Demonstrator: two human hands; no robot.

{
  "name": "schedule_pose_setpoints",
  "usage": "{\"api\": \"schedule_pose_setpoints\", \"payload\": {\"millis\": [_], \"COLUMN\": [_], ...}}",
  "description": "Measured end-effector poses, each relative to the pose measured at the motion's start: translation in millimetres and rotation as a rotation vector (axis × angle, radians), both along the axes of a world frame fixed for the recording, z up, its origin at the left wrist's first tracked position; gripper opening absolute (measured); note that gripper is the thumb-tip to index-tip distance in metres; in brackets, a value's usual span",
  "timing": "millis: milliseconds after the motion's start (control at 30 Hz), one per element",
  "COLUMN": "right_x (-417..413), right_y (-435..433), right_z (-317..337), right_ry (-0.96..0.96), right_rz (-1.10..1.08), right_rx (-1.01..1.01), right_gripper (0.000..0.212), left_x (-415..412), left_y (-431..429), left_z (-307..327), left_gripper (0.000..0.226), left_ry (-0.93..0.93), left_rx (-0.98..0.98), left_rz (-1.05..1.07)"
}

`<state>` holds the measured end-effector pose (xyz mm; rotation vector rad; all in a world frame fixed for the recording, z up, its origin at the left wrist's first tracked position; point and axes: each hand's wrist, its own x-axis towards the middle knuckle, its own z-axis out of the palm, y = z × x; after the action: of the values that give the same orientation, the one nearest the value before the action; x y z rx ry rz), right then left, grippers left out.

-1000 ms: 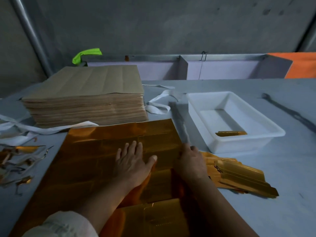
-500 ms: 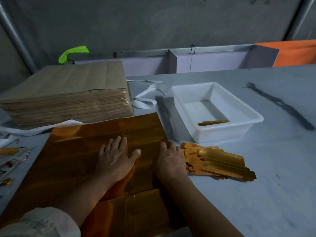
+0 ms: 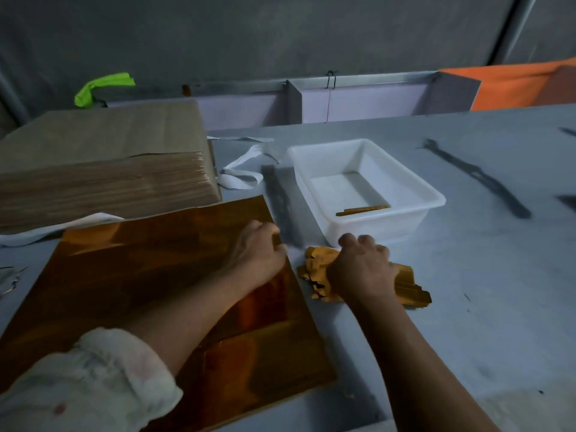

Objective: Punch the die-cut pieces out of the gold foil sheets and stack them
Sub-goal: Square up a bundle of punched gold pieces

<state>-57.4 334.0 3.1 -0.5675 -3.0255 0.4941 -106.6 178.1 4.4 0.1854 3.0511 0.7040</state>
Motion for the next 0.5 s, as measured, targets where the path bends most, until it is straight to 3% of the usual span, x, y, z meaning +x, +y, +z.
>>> {"api": "schedule_pose_setpoints", "payload": {"millis": [100, 200, 500], "right_x": [3.6, 7.8, 8.4], "right_y": [24.9, 43.0, 43.5], "right_z": [1.9, -1.3, -15.8], "right_ry": [-0.100, -0.145, -0.039], "right_rz": [-0.125, -0.198, -0.030], "right_rx": [-0.007, -0.051, -0.154], "right_gripper": [0.039, 0.040, 0.042], "left_x": [-2.3, -4.6, -19.0], "left_y": [36.8, 60.1, 80.7], "left_z": [0.6, -5.9, -17.6], "left_gripper": [0.044, 0.044, 0.075], "left_ry": [-0.045, -0.120, -0.315], "left_rx": [0.112, 0.085, -0.099], "left_rz": [-0.042, -0.074, -0.176]}}
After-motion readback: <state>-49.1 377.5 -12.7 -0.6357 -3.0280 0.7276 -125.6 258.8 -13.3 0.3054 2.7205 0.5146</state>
